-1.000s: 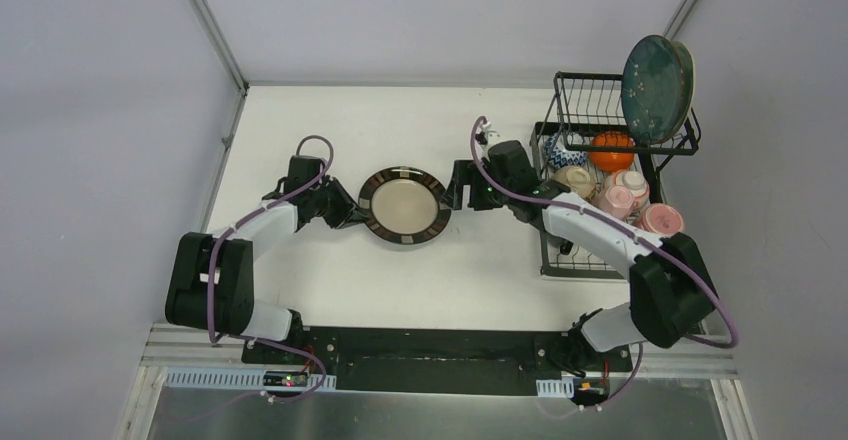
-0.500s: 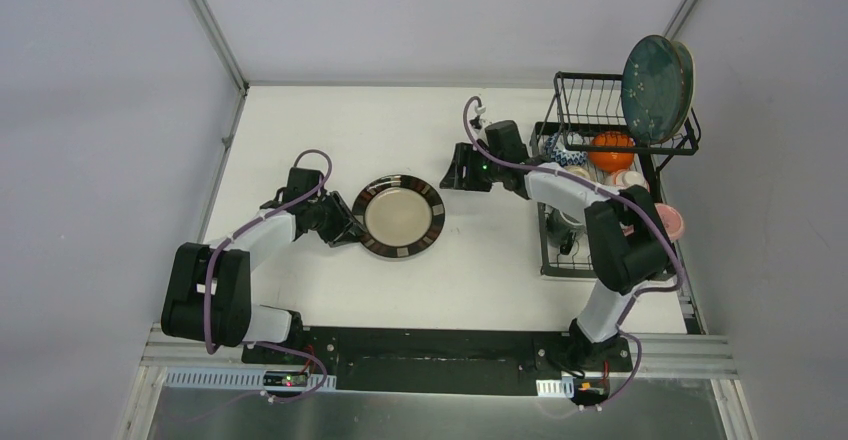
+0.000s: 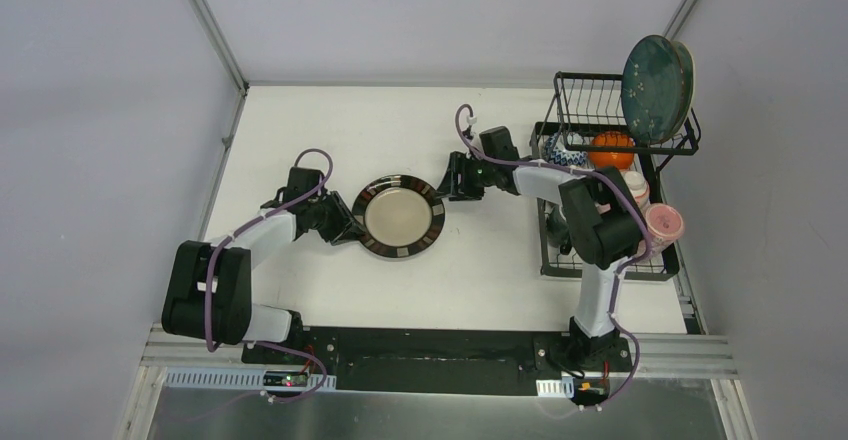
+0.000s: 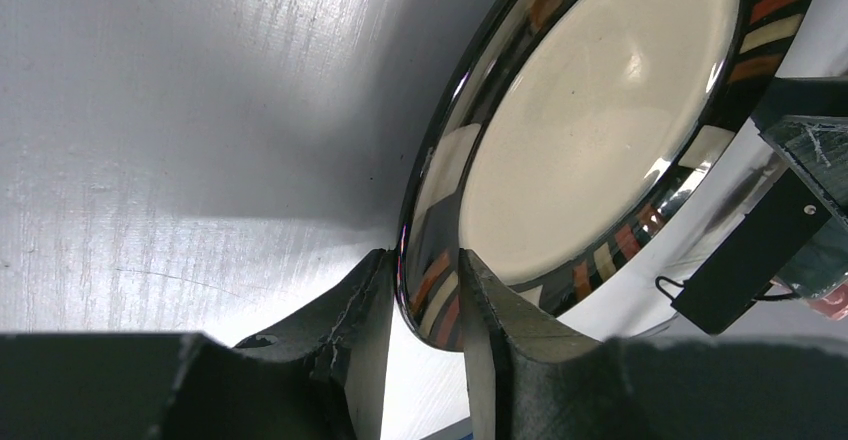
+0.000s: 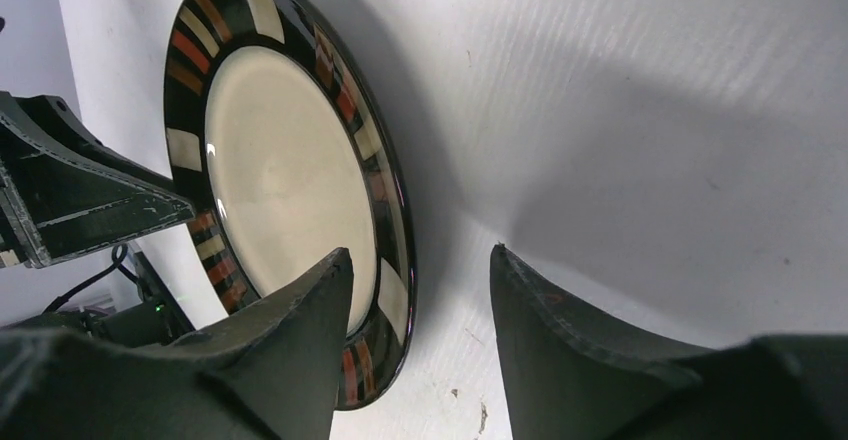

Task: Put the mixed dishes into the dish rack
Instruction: Pick up the plate at the center of the board.

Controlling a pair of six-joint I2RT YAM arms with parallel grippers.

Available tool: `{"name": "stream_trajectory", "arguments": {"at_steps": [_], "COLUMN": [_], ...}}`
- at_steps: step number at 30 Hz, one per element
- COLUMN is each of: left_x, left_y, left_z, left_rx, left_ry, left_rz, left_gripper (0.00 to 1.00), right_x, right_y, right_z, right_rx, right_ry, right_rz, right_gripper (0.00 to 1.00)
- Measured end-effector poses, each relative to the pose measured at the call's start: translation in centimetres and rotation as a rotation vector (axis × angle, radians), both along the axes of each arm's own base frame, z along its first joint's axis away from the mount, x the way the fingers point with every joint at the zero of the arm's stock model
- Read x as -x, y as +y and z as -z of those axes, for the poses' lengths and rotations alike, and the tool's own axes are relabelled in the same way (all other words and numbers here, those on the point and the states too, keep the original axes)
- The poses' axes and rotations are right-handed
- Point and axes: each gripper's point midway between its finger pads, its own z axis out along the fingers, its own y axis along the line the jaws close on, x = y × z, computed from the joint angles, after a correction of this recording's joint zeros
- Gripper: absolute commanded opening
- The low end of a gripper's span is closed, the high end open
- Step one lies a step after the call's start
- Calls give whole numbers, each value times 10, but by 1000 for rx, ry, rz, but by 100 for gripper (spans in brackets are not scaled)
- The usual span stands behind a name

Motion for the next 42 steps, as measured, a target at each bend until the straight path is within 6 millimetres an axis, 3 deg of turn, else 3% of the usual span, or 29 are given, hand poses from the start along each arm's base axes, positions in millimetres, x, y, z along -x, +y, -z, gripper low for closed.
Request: {"name": "stream_trajectory", "arguments": {"at_steps": [24, 37, 42], "left_x": [-6, -7, -7], "left_y": [-1, 0, 2], "left_z": [7, 8, 8], "left_rx": [13, 19, 18], "left_ry": [2, 3, 3], "left_rz": [3, -3, -8], "left_gripper": [26, 26, 26], "right_x": [7, 7, 8], "right_y": [36, 44, 45], "right_z": [4, 4, 2], "right_rx": [-202, -234, -241], "right_ry": [142, 151, 136], "right_rz": [-54, -90, -111], "right_gripper": [53, 34, 20]}}
